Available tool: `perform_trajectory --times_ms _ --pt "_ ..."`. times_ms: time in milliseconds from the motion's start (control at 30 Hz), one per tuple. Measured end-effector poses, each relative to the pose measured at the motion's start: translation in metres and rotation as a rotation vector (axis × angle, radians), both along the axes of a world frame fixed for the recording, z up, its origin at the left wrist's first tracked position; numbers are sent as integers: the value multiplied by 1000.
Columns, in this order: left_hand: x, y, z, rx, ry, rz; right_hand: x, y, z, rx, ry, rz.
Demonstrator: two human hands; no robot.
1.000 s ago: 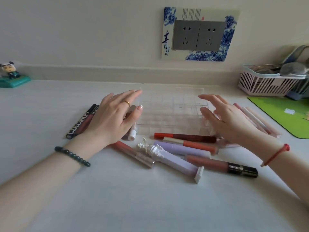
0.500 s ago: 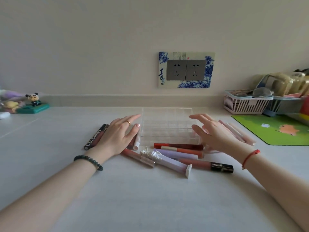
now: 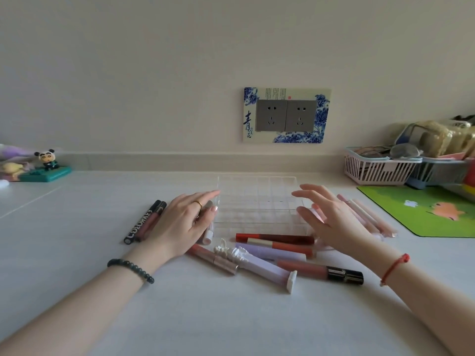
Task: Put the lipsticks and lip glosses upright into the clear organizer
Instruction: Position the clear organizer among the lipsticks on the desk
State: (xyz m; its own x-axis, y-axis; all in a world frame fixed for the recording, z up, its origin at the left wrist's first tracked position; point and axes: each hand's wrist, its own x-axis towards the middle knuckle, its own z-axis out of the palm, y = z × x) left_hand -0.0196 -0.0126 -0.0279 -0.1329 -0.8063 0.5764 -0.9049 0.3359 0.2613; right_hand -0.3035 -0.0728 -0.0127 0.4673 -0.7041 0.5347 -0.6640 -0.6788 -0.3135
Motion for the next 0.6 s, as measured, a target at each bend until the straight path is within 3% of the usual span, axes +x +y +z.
perform_trajectory --times_ms 300,400,533,600 --pt "-14 6 6 -121 -39 -145 16 15 13 -177 35 190" --pt "-18 6 6 -176 -67 -186 22 20 11 -163 198 180" --pt "-21 5 6 -219 -82 -179 28 24 17 23 514 22" --pt "-23 5 6 -226 -97 -169 31 25 20 46 574 -26"
